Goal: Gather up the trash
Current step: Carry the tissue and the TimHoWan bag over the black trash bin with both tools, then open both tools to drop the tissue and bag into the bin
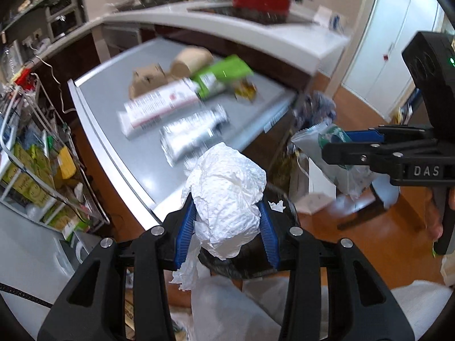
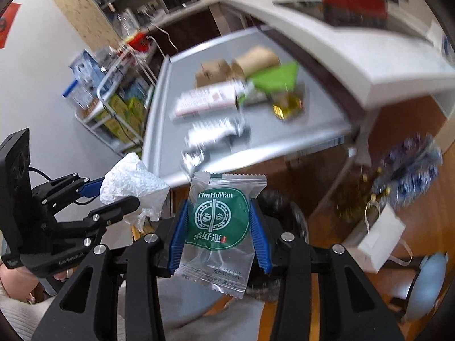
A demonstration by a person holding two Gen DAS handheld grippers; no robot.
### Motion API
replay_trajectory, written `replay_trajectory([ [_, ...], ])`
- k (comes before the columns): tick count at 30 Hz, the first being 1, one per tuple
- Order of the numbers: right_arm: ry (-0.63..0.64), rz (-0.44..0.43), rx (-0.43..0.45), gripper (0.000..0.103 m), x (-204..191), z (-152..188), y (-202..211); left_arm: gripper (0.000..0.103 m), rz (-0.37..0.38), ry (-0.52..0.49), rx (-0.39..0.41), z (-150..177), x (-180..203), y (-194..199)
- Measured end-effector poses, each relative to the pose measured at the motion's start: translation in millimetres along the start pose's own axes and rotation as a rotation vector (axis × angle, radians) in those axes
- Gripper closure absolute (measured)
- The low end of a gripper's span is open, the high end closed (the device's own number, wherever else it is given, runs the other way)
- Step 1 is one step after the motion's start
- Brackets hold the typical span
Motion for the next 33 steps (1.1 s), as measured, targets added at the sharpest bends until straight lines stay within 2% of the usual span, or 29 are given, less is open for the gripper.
replay_trajectory([
  [7,-0.081,0.027,-0.113,0.062,36,32,-48,0.060,0.001,-0.020,-0.104,33,26,-43],
  [13,-0.134,0.050,-0.185,0.062,58,43,-88,0.060,-0.001,-0.050,-0.173,51,33,-80],
  [20,-0.158,0.065,-0.228,0.062,69,44,-115,0.060,-0.013,-0.023,-0.241,65,33,-113],
  [33,-0.150,0.110,-0.277,0.062,79,42,-148,0.060,-0.038,0.004,-0.300,68,25,-146],
])
Point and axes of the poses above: each gripper's, at about its wrist camera, not at the fingertips, and y roughly against the way its jaws point, x to its right, z to its underside, the point moved 3 cm from there along -y, roughly the way its jaws point, and after that the axes turned 8 degrees about -y, right-handed, at the moved point
